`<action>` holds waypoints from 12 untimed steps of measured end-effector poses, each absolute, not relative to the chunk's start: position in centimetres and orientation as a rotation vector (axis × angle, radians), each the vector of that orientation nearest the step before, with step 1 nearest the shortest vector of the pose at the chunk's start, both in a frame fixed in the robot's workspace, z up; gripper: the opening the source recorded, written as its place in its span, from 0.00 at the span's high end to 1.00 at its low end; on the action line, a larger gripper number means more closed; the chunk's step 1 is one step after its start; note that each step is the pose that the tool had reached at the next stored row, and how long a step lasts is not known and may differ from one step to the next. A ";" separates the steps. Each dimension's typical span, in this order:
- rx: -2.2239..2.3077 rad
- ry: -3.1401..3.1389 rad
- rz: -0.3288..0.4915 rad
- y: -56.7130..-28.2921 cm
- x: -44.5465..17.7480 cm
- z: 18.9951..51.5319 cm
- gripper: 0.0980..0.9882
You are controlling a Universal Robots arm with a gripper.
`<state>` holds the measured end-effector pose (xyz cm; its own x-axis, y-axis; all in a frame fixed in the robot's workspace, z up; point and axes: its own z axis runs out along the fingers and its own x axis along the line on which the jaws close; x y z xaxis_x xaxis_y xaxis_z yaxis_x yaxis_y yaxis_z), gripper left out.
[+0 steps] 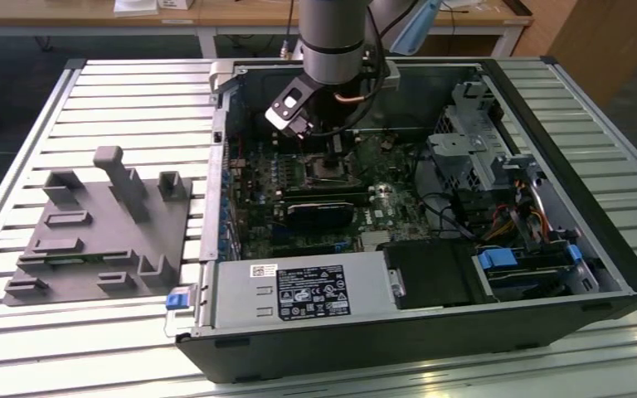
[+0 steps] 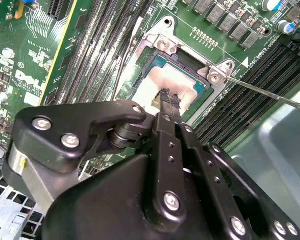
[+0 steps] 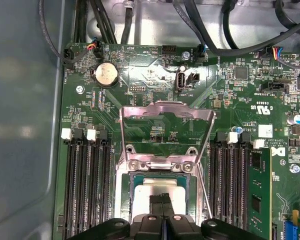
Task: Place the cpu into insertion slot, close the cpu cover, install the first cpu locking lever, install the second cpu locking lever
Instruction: 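Place the cpu into insertion slot, then close the cpu cover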
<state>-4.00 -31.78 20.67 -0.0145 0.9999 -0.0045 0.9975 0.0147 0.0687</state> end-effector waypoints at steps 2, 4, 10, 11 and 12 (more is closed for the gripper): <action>2.168 2.200 0.070 -31.8 -4.0 20.7 0.99; 2.168 2.200 0.070 -31.8 -4.0 20.7 0.99; 2.168 2.200 0.070 -31.8 -4.0 20.9 0.99; 2.168 2.200 0.070 -31.8 -4.0 20.9 0.99; 2.168 2.200 0.070 -31.8 -4.0 21.0 0.99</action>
<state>-4.00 -31.78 20.95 -0.0144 0.9999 -0.0048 0.9975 0.0147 0.0685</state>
